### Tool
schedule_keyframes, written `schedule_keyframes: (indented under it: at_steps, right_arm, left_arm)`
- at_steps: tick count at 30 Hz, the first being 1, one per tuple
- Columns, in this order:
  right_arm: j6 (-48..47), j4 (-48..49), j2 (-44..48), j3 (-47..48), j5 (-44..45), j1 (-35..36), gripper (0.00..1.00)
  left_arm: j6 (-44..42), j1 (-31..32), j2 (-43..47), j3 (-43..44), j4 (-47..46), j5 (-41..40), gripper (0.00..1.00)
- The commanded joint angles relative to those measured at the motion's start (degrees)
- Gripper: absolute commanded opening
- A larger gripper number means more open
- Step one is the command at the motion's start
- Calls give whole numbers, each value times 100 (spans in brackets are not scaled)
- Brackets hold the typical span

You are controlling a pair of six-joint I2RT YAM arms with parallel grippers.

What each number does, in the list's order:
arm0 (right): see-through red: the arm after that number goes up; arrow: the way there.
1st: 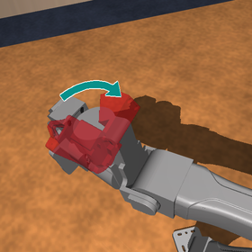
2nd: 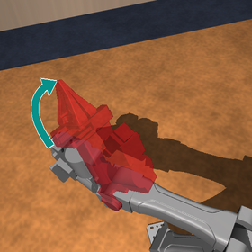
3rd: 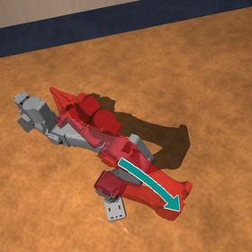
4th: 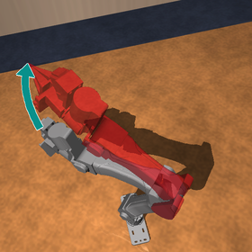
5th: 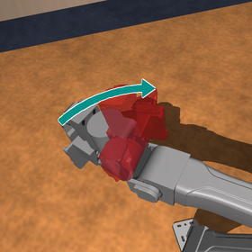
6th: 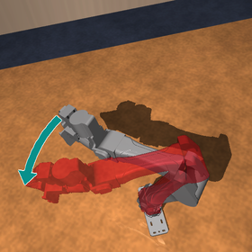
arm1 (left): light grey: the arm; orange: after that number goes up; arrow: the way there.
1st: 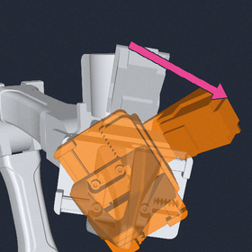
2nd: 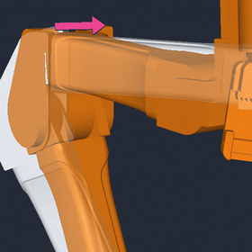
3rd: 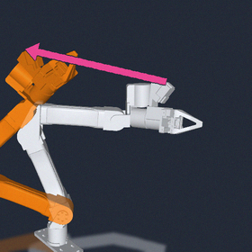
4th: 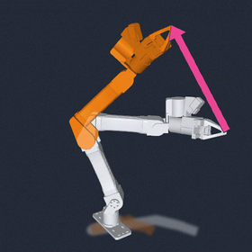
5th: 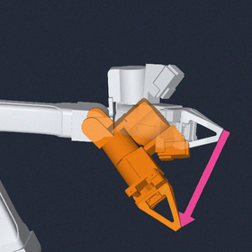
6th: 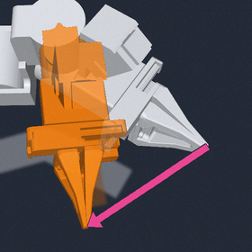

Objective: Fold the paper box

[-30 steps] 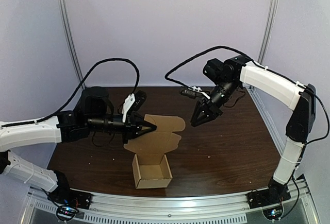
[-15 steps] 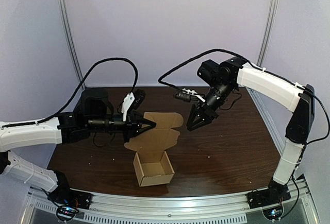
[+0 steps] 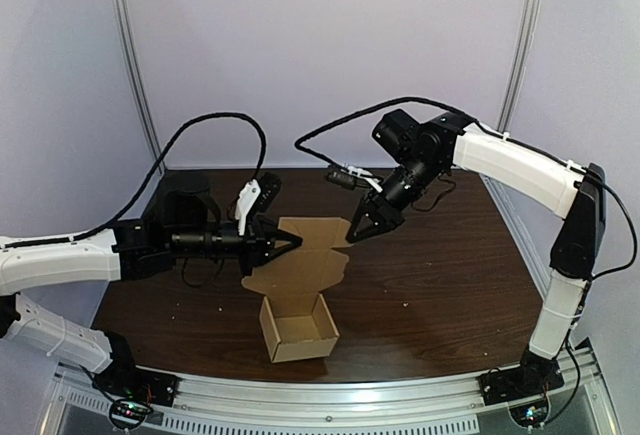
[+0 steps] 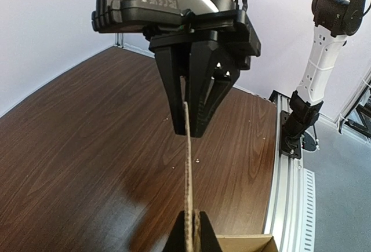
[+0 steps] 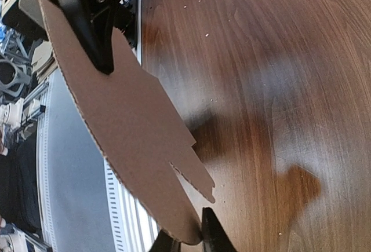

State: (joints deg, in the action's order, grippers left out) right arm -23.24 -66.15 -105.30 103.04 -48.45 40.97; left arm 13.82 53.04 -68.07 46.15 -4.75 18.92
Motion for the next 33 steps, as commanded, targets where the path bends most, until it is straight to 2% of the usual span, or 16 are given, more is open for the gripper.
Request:
schedule_keyframes:
  at_steps: [1,5,7,17,19,23,26,29,33]
  right_arm:
    - [415,373,-124,159,181,129,8]
    - [827,638,-139,146,614,232,0]
    - [1132,779,-170,169,881,245,0]
    - [1938,1017,-686,696,500,315,0]
    - [1951,943,-712,733,194,303,5]
    - [1668,640,-434,604,-74,208,25]
    - [1393,544,-3,393,-55,-32,31]
    - [1167,457,294,325,-202,-455,33]
    - [810,551,439,198,-16,-921,33]
  left_arm:
    - [175,-6,-56,-88,-440,-471,0]
    - [274,-5,-100,-91,-430,-1031,0]
    - [351,-2,-145,-89,-487,-1134,0]
    - [764,148,-658,7,-950,-1269,0]
    - [743,153,-609,-28,-862,-1485,0]
    - [539,154,-238,-95,-465,-2315,0]
    - [286,137,24,-105,-154,-2635,0]
    - [72,76,195,-101,72,-2582,0]
    - [-269,0,310,-137,113,-1600,0]
